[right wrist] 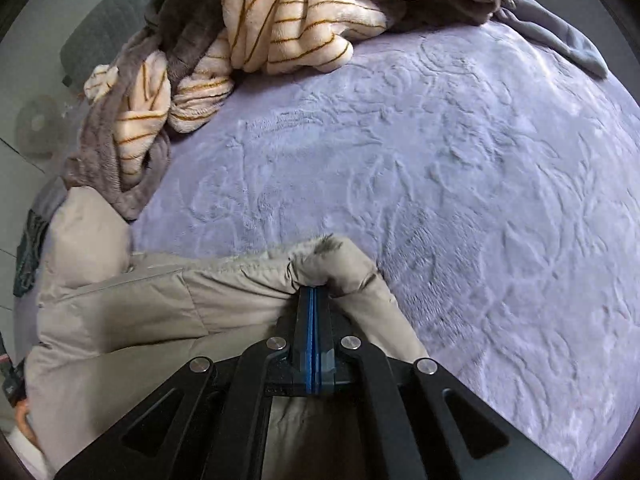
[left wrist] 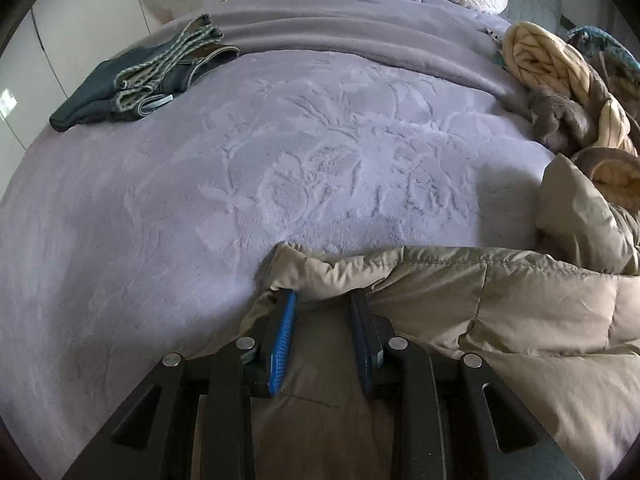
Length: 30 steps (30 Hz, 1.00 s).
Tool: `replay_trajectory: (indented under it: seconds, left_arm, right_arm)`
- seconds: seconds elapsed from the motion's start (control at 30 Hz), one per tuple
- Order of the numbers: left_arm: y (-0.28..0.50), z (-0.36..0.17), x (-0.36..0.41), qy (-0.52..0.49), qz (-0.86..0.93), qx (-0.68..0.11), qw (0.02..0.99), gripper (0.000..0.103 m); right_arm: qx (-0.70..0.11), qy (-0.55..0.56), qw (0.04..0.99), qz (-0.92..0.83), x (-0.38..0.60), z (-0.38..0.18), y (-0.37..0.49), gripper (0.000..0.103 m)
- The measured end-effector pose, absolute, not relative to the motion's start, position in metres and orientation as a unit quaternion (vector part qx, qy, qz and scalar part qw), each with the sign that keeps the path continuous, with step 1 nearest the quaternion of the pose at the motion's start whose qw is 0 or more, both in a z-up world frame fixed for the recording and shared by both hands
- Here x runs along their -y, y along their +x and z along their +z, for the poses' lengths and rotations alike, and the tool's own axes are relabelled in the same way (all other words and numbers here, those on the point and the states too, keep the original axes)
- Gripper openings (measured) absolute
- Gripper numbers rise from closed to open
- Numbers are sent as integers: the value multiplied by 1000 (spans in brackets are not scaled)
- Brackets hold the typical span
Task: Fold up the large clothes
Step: 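Fold the held hem over toward the collar with both tools, then release, then withdraw both open tools from the folded coat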
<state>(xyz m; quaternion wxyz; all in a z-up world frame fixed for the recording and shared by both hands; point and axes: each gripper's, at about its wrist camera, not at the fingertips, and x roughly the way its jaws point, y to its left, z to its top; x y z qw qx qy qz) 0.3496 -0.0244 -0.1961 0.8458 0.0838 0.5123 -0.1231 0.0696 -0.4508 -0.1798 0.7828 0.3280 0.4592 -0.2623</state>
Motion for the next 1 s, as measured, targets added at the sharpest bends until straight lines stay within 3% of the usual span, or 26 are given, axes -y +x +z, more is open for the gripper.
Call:
replay_trajectory:
  seconds: [0.13, 0.3, 0.43, 0.77, 0.8, 0.83, 0.87, 1.0]
  left_arm:
    - [350, -185, 23, 89, -118, -521, 841, 31]
    - [338, -152, 14, 96, -121, -522, 839, 31]
    - [318, -131, -1, 94, -129, -527, 835, 31]
    - [247, -115, -28, 84, -147, -563, 809, 32]
    - [237, -113, -30, 84, -151, -564, 808, 57]
    - [231, -111, -32, 85, -152, -562, 809, 96]
    - [223, -108, -34, 84, -152, -555, 814, 103]
    - [193, -94, -36, 101, -157, -536, 823, 103]
  right_arm:
    - [-461, 325, 780, -270, 455, -171, 73, 0]
    - [-458, 324, 776, -288, 439, -140, 63, 10]
    - [-434, 332, 787, -288, 423, -110, 36, 49]
    - [-425, 373, 779, -270, 367, -83, -23, 56]
    - [-426, 378, 778, -266, 360, -80, -31, 56]
    - [-427, 381, 777, -263, 354, -81, -35, 56]
    - [-428, 383, 776, -260, 348, -81, -40, 56]
    - [-432, 394, 771, -252, 327, -79, -61, 56]
